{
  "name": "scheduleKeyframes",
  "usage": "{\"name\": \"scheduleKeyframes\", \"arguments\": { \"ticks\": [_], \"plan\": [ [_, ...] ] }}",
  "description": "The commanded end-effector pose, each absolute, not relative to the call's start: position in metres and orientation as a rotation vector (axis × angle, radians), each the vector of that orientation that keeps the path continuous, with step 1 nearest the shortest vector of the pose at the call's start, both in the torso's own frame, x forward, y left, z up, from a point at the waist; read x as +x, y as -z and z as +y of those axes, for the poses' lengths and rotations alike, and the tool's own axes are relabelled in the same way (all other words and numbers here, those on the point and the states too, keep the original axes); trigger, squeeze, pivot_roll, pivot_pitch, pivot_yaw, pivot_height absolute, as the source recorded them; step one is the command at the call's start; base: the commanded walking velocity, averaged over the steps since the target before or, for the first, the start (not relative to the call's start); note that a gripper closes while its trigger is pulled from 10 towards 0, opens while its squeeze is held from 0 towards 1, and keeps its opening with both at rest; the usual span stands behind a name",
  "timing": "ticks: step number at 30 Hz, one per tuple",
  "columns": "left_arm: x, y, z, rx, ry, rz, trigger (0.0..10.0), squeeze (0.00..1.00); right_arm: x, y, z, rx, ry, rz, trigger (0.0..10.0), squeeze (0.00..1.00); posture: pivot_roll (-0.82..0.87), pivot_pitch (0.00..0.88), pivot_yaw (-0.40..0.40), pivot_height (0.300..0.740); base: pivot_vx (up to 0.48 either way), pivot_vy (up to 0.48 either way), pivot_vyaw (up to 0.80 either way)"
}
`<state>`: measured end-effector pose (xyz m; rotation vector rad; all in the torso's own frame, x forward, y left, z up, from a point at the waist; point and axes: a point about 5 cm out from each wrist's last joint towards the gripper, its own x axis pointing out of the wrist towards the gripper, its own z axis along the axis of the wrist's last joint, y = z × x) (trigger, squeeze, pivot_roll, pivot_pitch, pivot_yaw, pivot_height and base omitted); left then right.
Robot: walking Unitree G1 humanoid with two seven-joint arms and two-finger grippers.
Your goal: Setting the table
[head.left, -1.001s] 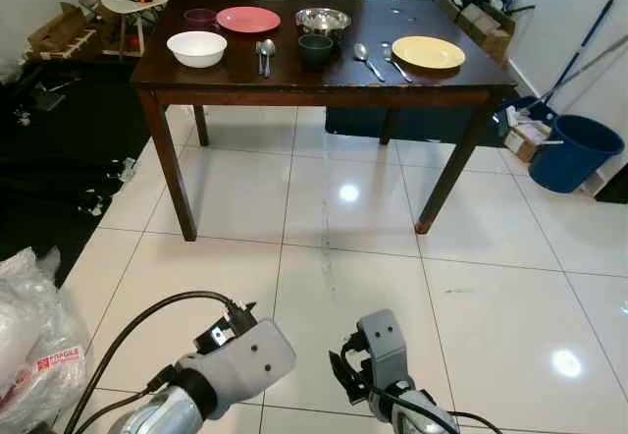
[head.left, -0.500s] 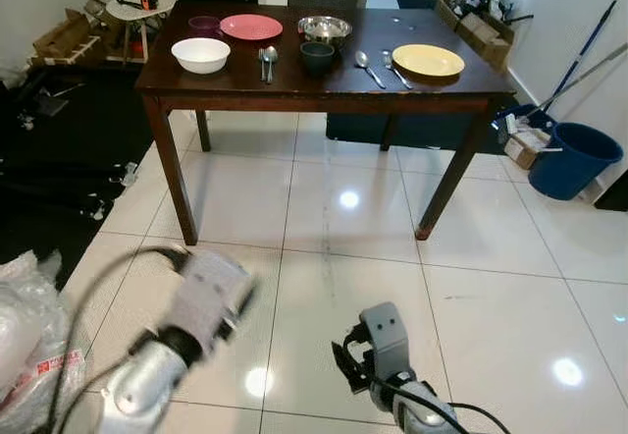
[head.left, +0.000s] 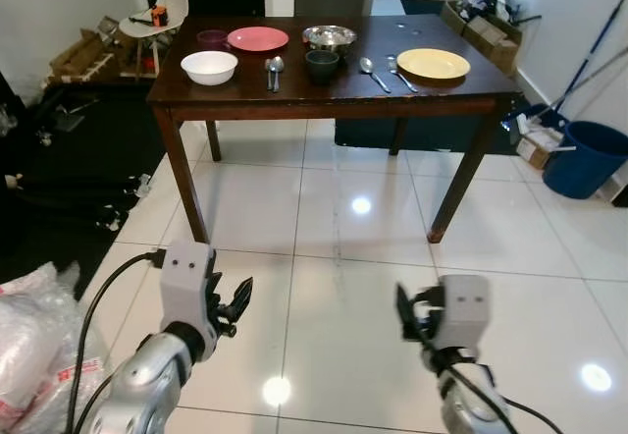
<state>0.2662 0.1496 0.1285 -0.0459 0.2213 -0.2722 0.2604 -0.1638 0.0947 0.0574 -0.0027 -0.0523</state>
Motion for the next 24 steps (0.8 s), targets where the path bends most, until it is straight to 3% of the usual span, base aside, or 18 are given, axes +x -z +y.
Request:
{"name": "scheduleKeyframes", "arguments": {
  "ticks": [1,12,16,19,24],
  "plan": [
    [0.269,-0.123,0.155,-0.05,0.235,0.257,10.0,0.0,0.26,-0.101,-0.161,0.074,0.049,-0.036,10.0,0.0,-0.12,0.027,0.115,0.74,0.0,0.0,0.0],
    [0.28,-0.118,0.172,-0.104,0.051,0.255,10.0,0.0,0.264,-0.11,-0.137,0.011,-0.226,-0.018,10.0,0.0,-0.1,0.017,0.077,0.74,0.0,0.0,0.0],
    [0.279,-0.118,0.174,-0.142,0.031,0.224,10.0,0.0,0.265,-0.11,-0.136,0.014,-0.257,-0.008,10.0,0.0,-0.09,0.019,0.057,0.74,0.0,0.0,0.0],
    [0.278,-0.125,0.176,-0.058,0.019,0.125,10.0,0.0,0.268,-0.111,-0.134,0.02,-0.272,-0.003,10.0,0.0,-0.08,0.021,0.041,0.74,0.0,0.0,0.0],
    [0.276,-0.118,0.186,-0.056,-0.051,0.181,10.0,0.0,0.272,-0.113,-0.132,0.028,-0.28,0.002,10.0,0.0,-0.07,0.025,0.03,0.74,0.0,0.0,0.0]
  ]
}}
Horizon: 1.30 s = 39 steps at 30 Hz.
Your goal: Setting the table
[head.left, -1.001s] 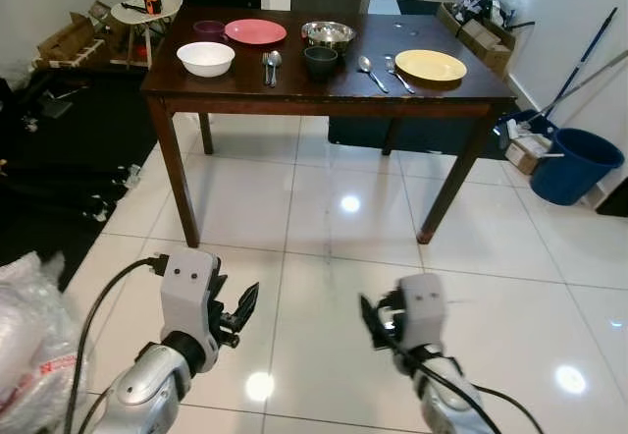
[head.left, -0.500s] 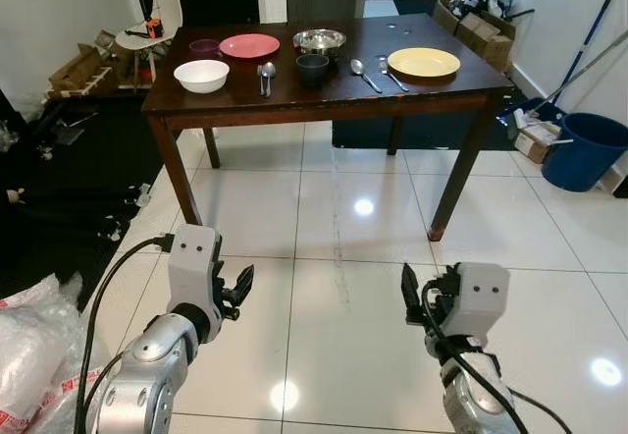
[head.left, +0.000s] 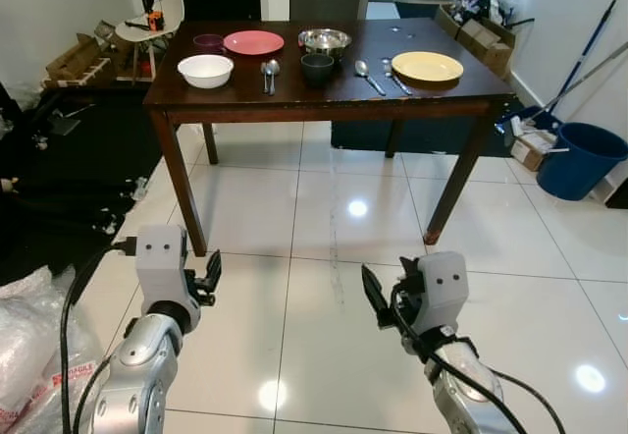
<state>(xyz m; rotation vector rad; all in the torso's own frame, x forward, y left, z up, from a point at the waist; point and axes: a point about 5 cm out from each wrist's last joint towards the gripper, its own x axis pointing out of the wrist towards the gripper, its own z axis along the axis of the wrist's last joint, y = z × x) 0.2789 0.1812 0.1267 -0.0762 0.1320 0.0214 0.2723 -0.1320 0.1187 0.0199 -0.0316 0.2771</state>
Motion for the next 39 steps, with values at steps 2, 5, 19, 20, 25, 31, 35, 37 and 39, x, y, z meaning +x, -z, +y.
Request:
{"name": "scheduleKeyframes", "arguments": {
  "ticks": [2,5,19,20,25,31,35,37,39],
  "plan": [
    [0.277,-0.121,0.186,0.044,-0.025,0.144,10.0,0.0,0.273,-0.114,-0.132,0.028,-0.283,0.001,10.0,0.0,-0.07,0.026,0.033,0.74,0.0,0.0,0.0],
    [0.279,-0.123,0.187,0.111,-0.009,0.124,10.0,0.0,0.274,-0.117,-0.132,0.028,-0.286,-0.003,10.0,0.0,-0.07,0.026,0.036,0.74,0.0,0.0,0.0],
    [0.28,-0.123,0.178,-0.097,-0.04,0.124,10.0,0.0,0.278,-0.129,-0.139,0.029,-0.204,-0.056,10.0,0.0,-0.08,0.024,0.052,0.74,0.0,0.0,0.0],
    [0.28,-0.129,0.168,-0.068,0.016,0.083,10.0,0.0,0.278,-0.132,-0.14,0.042,-0.19,-0.072,10.0,0.0,-0.08,0.021,0.053,0.74,0.0,0.0,0.0],
    [0.282,-0.141,0.157,-0.047,0.066,0.024,10.0,0.0,0.28,-0.136,-0.144,0.081,-0.17,-0.086,10.0,0.0,-0.08,0.014,0.057,0.74,0.0,0.0,0.0],
    [0.286,-0.143,0.159,0.023,0.067,0.001,10.0,0.0,0.284,-0.136,-0.141,0.072,-0.174,-0.087,10.0,0.0,-0.08,0.002,0.061,0.74,0.0,0.0,0.0],
    [0.286,-0.142,0.16,0.06,0.064,-0.012,10.0,0.0,0.284,-0.136,-0.139,0.067,-0.178,-0.086,10.0,0.0,-0.08,0.0,0.062,0.74,0.074,0.0,0.0],
    [0.287,-0.142,0.159,0.078,0.072,-0.017,10.0,0.0,0.285,-0.136,-0.139,0.067,-0.178,-0.085,10.0,0.0,-0.08,0.0,0.063,0.74,0.433,0.0,0.0],
    [0.286,-0.142,0.156,0.092,0.083,-0.023,10.0,0.0,0.285,-0.135,-0.14,0.065,-0.176,-0.082,10.0,0.0,-0.08,0.0,0.063,0.74,0.48,0.0,0.0]
  ]
}}
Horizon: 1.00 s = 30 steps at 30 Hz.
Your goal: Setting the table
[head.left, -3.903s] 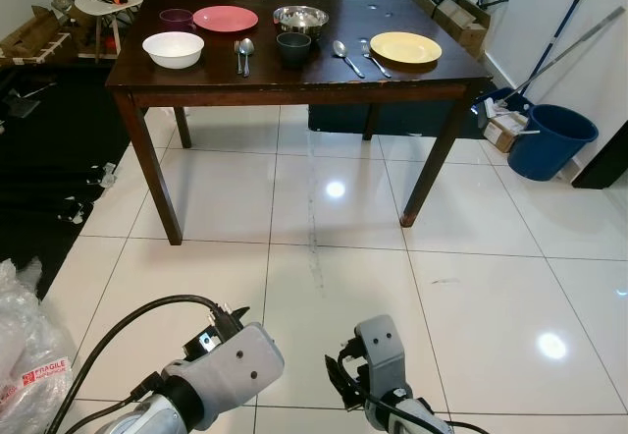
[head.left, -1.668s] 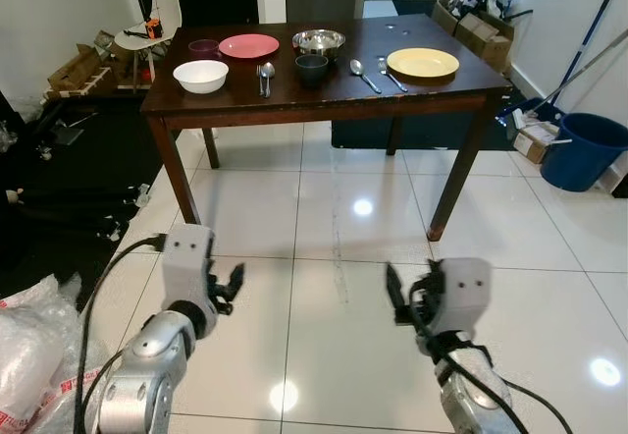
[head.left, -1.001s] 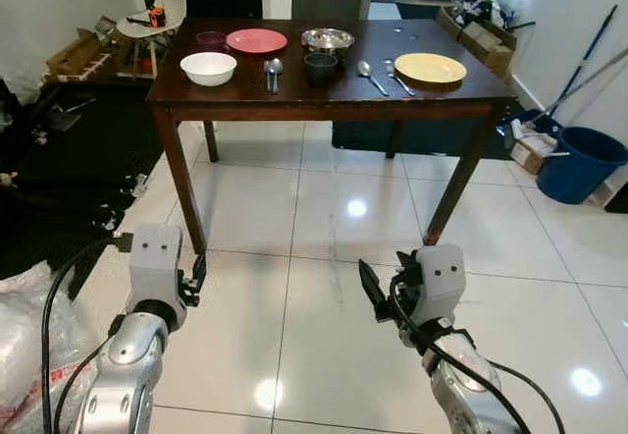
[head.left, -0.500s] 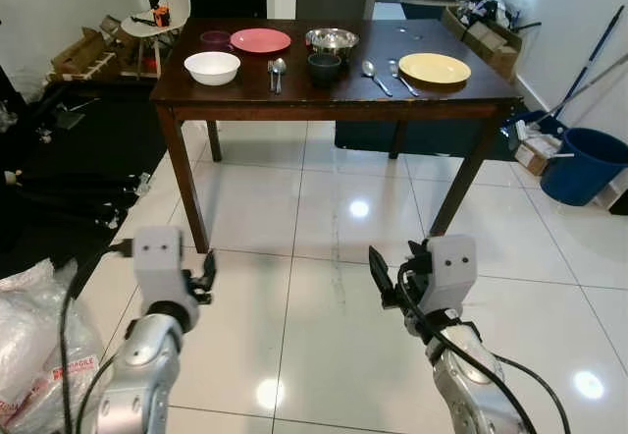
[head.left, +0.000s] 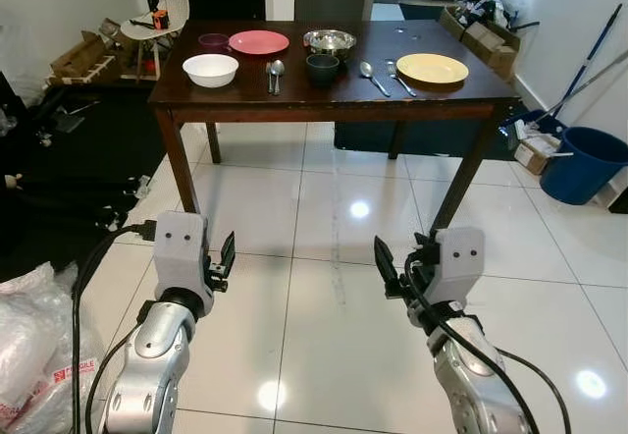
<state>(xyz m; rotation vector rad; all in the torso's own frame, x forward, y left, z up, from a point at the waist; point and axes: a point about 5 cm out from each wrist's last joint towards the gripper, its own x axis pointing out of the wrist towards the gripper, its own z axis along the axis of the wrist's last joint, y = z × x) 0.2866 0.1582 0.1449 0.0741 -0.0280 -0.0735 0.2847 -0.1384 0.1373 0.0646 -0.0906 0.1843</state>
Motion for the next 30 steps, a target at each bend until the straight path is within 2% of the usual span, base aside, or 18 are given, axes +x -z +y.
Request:
{"name": "scheduleKeyframes", "arguments": {
  "ticks": [1,30],
  "plan": [
    [0.2865,-0.1418,0.1557,0.092,0.085,-0.023,10.0,0.0,0.2852,-0.1345,-0.1399,0.065,-0.176,-0.081,10.0,0.0,-0.08,0.0,0.064,0.74,0.48,0.0,0.0],
    [0.2889,-0.1418,0.1526,0.105,0.104,-0.035,10.0,0.0,0.2847,-0.1304,-0.1405,0.047,-0.179,-0.069,10.0,0.0,-0.09,0.002,0.079,0.74,0.48,0.0,0.0]
  ]
}}
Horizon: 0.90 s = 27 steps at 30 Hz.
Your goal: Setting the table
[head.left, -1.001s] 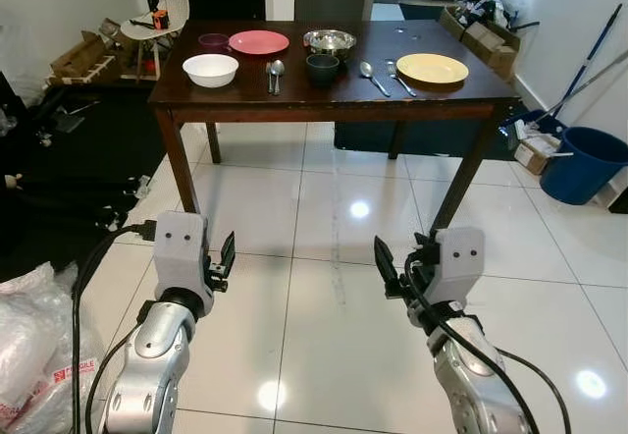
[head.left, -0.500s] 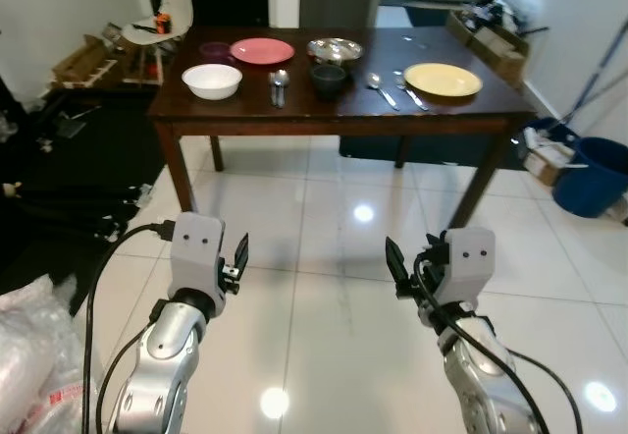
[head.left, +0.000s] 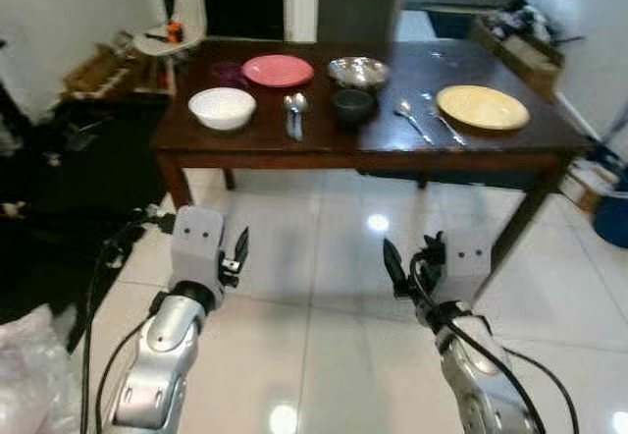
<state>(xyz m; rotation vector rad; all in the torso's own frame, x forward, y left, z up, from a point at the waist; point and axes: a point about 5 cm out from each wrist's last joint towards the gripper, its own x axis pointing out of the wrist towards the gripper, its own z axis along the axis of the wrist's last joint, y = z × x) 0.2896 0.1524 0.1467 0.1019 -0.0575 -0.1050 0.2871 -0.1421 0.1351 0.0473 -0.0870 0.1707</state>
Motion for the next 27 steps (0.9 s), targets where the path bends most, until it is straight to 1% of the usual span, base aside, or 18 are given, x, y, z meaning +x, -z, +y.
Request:
{"name": "scheduleKeyframes", "arguments": {
  "ticks": [1,13,22,27],
  "plan": [
    [0.289,-0.143,0.152,0.106,0.104,-0.037,10.0,0.0,0.284,-0.131,-0.14,0.043,-0.184,-0.071,10.0,0.0,-0.09,0.002,0.079,0.74,0.48,0.0,0.0],
    [0.29,-0.145,0.152,0.119,0.114,-0.05,10.0,0.0,0.286,-0.136,-0.137,0.045,-0.197,-0.092,10.0,0.0,-0.09,0.002,0.082,0.74,0.48,0.0,0.0],
    [0.29,-0.146,0.148,0.138,0.142,-0.058,10.0,0.0,0.286,-0.132,-0.149,0.102,-0.13,-0.074,10.0,0.0,-0.09,0.002,0.086,0.74,0.48,0.0,0.0],
    [0.291,-0.146,0.146,0.141,0.152,-0.059,10.0,0.0,0.287,-0.132,-0.15,0.103,-0.126,-0.075,10.0,0.0,-0.09,0.002,0.088,0.74,0.48,0.0,0.0]
  ]
}}
